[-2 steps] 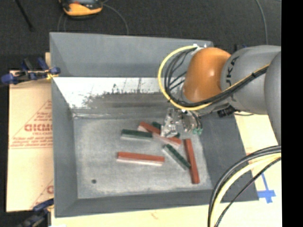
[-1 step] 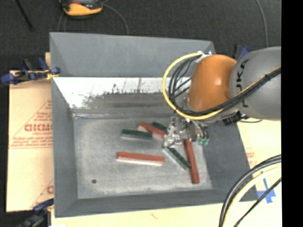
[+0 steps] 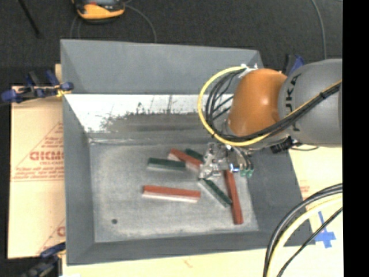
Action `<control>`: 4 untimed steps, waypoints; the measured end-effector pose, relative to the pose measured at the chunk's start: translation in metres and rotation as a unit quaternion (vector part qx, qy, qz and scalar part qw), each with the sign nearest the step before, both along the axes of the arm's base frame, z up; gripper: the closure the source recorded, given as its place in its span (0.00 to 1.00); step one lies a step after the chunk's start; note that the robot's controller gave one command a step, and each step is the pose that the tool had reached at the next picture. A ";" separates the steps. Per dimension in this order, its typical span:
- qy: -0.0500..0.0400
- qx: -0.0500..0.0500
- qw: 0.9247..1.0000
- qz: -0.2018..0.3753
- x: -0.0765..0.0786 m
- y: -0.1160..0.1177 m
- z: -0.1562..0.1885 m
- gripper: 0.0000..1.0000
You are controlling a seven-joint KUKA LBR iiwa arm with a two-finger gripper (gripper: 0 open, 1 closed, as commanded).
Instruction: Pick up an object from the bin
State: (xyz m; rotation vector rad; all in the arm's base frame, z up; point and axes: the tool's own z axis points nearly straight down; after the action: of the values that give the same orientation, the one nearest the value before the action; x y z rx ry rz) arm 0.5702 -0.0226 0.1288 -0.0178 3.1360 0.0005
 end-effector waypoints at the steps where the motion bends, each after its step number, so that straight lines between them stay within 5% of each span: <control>1: 0.002 0.001 1.000 -0.021 0.011 0.010 -0.005 1.00; 2: 0.002 -0.001 1.000 -0.011 0.000 0.010 0.014 1.00; 3: 0.001 0.000 0.999 -0.048 0.014 -0.017 -0.018 0.00; 4: 0.001 0.000 0.999 -0.048 0.014 -0.017 -0.018 0.00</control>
Offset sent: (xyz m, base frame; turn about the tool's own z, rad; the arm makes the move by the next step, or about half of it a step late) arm -0.0023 0.0104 0.0149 0.0188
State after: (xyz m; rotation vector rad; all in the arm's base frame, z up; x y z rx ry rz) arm 0.5846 -0.0396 0.1109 0.1319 3.1350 0.0006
